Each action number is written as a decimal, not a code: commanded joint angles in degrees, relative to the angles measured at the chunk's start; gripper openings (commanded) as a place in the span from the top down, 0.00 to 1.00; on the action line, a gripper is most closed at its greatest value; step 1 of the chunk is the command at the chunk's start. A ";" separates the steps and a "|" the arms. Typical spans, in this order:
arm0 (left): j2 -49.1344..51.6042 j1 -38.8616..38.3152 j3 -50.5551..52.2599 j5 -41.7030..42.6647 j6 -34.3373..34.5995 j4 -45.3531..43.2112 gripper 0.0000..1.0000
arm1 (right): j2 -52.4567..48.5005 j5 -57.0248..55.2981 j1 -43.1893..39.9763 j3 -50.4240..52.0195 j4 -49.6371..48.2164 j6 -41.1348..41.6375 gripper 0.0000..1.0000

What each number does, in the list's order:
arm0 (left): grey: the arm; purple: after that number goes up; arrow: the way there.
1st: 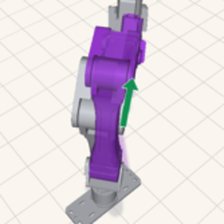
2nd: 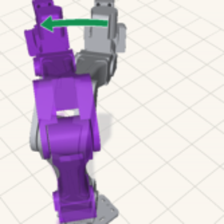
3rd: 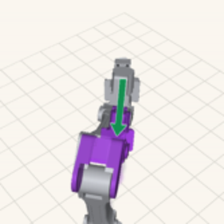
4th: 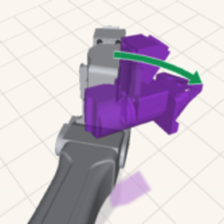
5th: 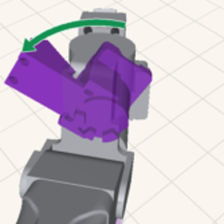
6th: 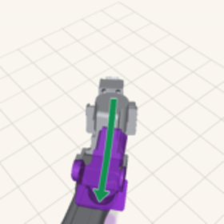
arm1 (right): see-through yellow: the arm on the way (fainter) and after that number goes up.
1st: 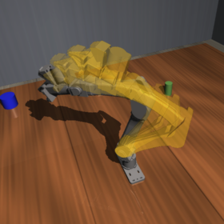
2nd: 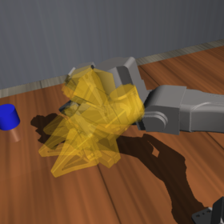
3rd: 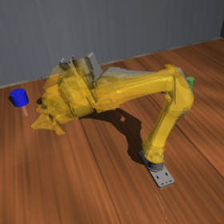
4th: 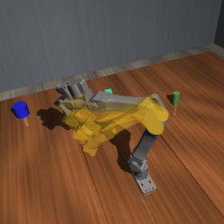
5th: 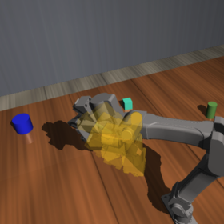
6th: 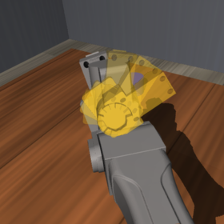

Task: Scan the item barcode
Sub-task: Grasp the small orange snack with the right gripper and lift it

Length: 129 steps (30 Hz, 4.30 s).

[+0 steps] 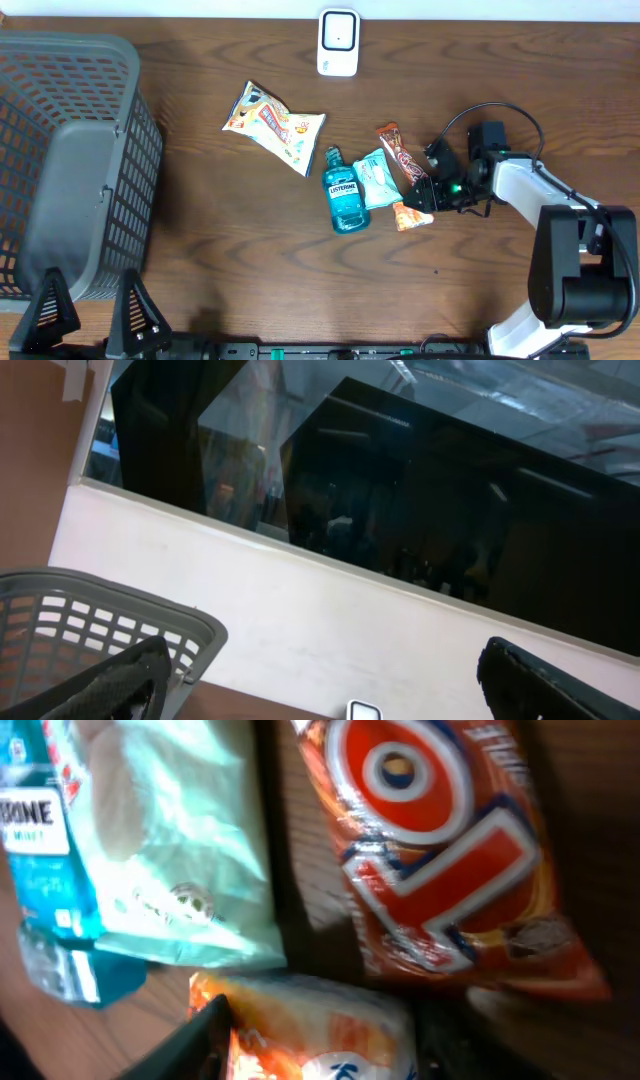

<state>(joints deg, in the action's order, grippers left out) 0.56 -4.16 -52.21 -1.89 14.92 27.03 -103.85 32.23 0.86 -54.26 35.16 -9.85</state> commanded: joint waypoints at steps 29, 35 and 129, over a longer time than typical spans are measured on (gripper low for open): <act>-0.42 0.28 0.35 -0.55 -0.96 -0.13 0.02 | -5.25 -7.82 0.09 5.11 6.03 -9.09 0.47; -0.42 0.28 0.35 -0.55 -0.94 -0.24 0.02 | -6.97 -8.11 2.27 5.79 4.68 -10.60 0.53; -0.35 0.28 47.65 13.90 -0.31 -22.77 0.02 | 37.83 -4.22 11.61 -7.50 20.98 49.68 0.98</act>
<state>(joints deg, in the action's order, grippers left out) 0.58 -4.16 -4.86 11.70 14.96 4.16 -66.28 28.01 12.21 -61.10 56.23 38.61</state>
